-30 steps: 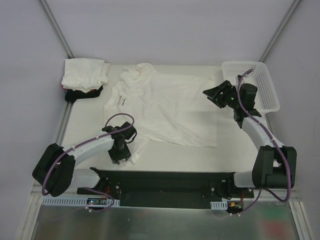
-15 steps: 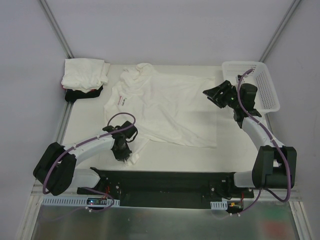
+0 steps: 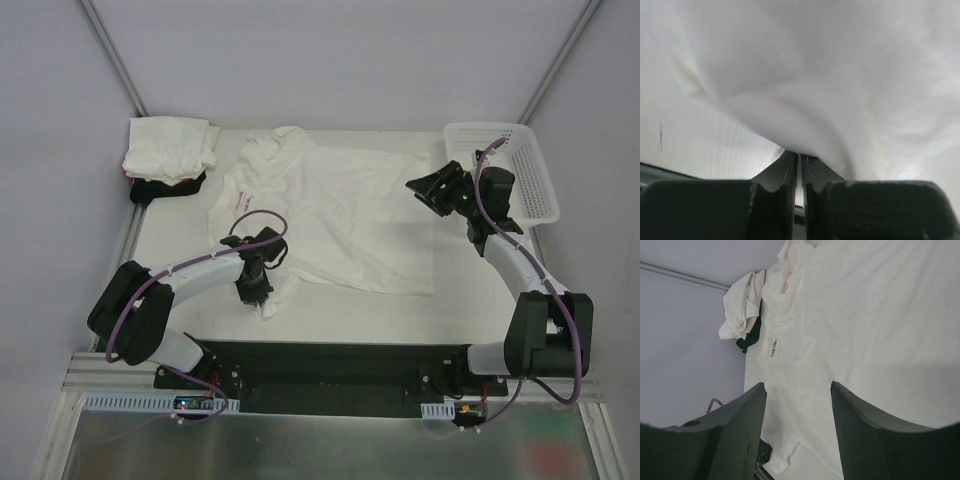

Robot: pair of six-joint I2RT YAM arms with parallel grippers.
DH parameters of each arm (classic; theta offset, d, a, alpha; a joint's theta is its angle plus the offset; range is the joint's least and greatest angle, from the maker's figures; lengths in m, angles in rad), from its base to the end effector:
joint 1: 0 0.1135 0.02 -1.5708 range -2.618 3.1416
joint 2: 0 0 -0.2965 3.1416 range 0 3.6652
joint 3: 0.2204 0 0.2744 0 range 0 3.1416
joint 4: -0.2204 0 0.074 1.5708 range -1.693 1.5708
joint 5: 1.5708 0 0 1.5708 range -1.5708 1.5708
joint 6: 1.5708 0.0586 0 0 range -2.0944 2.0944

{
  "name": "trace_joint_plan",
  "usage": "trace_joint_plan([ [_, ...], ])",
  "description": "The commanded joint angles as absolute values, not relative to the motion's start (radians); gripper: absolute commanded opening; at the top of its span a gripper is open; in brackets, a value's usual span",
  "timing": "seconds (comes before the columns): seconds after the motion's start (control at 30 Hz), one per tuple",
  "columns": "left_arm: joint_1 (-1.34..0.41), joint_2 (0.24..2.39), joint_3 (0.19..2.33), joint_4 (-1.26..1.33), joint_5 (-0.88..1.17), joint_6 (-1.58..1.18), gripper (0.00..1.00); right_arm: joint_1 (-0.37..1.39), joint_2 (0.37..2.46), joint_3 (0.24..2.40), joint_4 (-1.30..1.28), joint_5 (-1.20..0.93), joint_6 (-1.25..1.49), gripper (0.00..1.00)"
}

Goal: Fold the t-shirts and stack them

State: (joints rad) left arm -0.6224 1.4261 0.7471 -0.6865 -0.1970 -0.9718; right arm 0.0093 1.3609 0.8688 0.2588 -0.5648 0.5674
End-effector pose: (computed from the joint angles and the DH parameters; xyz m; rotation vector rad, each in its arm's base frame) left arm 0.2099 -0.1365 0.1567 -0.5254 2.8094 -0.0133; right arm 0.3424 0.0345 0.3013 0.0999 1.8599 0.9130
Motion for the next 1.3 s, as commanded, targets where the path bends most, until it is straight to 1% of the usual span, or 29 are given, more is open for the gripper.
trace_joint_plan([
  [0.0,-0.621,1.45,0.845,-0.603,-0.279,-0.914,0.05,0.002,1.348,0.856,0.318,-0.568,0.563,0.57],
  [0.2,-0.574,1.48,0.9,-0.603,-0.304,-0.874,0.05,0.003,1.354,0.854,0.318,-0.563,0.557,0.57],
  [0.47,-0.512,1.611,0.986,-0.531,-0.347,-0.808,0.06,0.003,1.364,0.864,0.318,-0.574,0.561,0.57],
  [0.57,-0.494,1.675,1.049,-0.505,-0.348,-0.773,0.06,0.003,1.361,0.867,0.322,-0.574,0.564,0.57],
  [0.7,-0.488,1.761,1.184,-0.497,-0.367,-0.724,0.08,0.002,1.376,0.873,0.328,-0.578,0.571,0.57],
  [0.9,-0.483,1.838,1.305,-0.494,-0.348,-0.689,0.09,0.003,1.402,0.88,0.344,-0.583,0.574,0.57],
  [1.03,-0.483,1.85,1.328,-0.497,-0.331,-0.669,0.13,0.003,1.417,0.885,0.351,-0.589,0.581,0.57],
  [1.2,-0.477,1.842,1.315,-0.495,-0.354,-0.652,0.1,0.021,1.43,0.878,0.347,-0.577,0.578,0.57],
  [1.27,-0.477,1.838,1.31,-0.495,-0.359,-0.653,0.09,0.041,1.422,0.865,0.316,-0.539,0.555,0.57],
])
